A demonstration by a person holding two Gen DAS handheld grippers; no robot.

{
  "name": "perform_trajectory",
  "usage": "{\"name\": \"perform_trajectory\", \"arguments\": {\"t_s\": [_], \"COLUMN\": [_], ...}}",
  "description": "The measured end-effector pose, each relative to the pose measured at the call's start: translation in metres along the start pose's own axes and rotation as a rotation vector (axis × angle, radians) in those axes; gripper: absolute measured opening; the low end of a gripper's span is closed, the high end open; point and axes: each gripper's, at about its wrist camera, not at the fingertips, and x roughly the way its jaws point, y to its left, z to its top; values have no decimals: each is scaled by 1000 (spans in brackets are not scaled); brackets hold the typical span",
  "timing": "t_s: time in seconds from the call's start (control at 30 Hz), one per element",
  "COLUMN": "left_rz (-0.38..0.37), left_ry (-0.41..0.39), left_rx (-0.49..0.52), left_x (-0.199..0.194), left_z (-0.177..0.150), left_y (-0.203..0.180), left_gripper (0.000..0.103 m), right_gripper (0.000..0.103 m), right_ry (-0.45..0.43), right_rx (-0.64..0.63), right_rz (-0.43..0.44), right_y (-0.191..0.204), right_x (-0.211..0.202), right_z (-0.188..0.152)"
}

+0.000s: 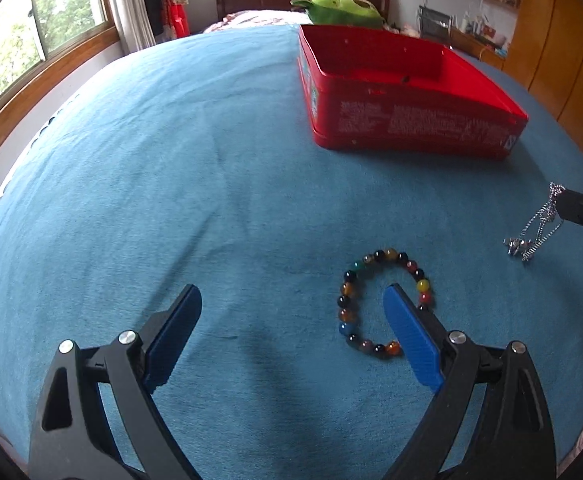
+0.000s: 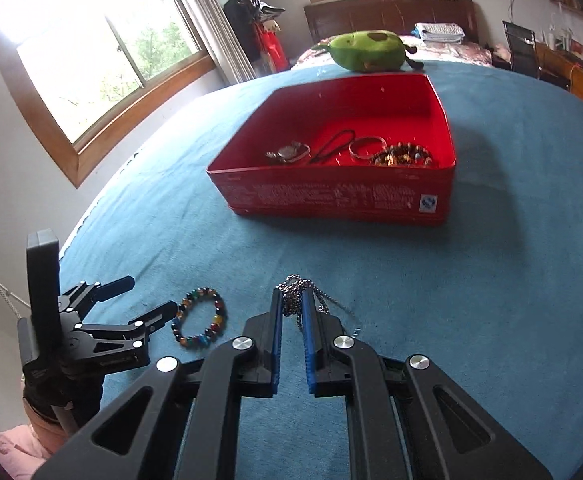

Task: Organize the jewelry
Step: 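Grasp the multicolour bead bracelet with the left tool while the right tool holds the chain, then carry the bead bracelet and silver chain into the red tin with both tools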

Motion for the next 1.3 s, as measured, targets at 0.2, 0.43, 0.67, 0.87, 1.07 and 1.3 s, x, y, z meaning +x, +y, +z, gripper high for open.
{"name": "perform_trajectory", "arguments": {"t_s": [0.2, 0.43, 0.67, 0.87, 1.07, 1.3], "left_rz": [-24, -80, -214, -297, -322, -327], "left_ry": [60, 51, 67, 16, -49, -105], "left_rx": [68, 92, -1, -57, -57, -27], "left_x": [19, 15, 18, -4, -35, -59], "left_z": [-6, -4, 0, 4, 7, 28], "left_y": [-7, -11, 4, 28, 36, 24], "left_gripper": [82, 22, 6, 6, 6, 6], "right_gripper": [9, 9, 9, 9, 9, 9], "right_ry": [35, 51, 49, 19, -12, -59], "right_rx": [2, 6, 21, 32, 24, -9], "right_rz": [6, 10, 14, 45, 66, 56], "right_y": [-5, -7, -10, -12, -8, -1], "right_x": [13, 20, 17, 2, -19, -48], "right_z": [-6, -10, -9, -3, 6, 26]}}
